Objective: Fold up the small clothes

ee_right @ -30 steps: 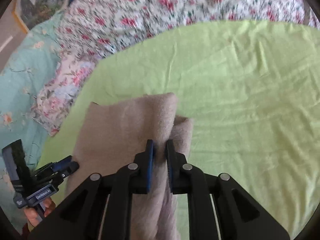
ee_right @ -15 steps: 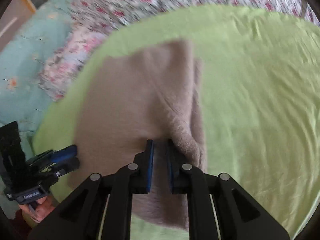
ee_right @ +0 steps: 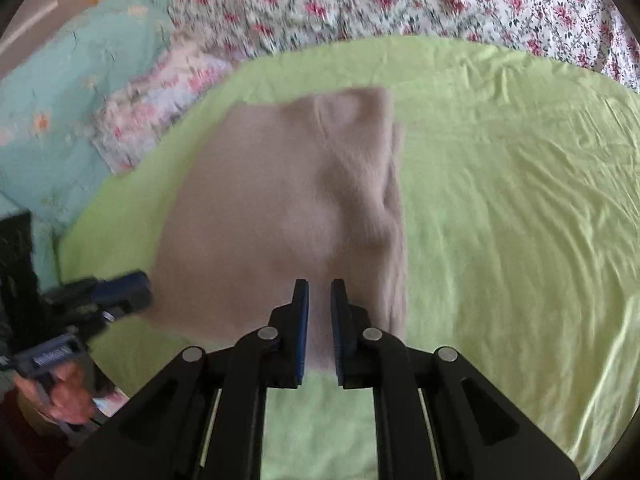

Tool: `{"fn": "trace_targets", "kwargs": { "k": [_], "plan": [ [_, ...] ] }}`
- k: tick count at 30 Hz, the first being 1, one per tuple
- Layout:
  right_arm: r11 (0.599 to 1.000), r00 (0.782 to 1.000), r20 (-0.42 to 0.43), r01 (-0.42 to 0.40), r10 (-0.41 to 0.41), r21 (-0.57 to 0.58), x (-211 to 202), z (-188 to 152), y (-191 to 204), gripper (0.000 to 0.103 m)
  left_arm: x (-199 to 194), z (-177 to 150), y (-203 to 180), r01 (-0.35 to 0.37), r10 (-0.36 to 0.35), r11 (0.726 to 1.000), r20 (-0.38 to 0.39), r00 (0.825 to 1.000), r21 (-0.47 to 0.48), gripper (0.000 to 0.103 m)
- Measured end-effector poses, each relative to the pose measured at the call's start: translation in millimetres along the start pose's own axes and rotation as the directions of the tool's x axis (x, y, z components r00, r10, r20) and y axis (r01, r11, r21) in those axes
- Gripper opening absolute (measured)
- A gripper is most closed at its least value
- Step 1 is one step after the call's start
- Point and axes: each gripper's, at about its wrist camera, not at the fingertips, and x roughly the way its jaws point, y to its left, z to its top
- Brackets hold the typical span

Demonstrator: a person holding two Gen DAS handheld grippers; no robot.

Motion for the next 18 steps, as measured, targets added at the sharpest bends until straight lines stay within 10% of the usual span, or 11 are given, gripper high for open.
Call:
{"fn": "trace_targets", "kwargs": {
  "k": [18],
  "plan": [
    [0.998, 0.999, 0.000, 0.033, -0.033, 0.052, 5, -13, -12, 0.012, 3, -6, 4, -0.024, 0.024, 1.000, -0.001, 1.000, -0.017, 0.030]
  ]
}}
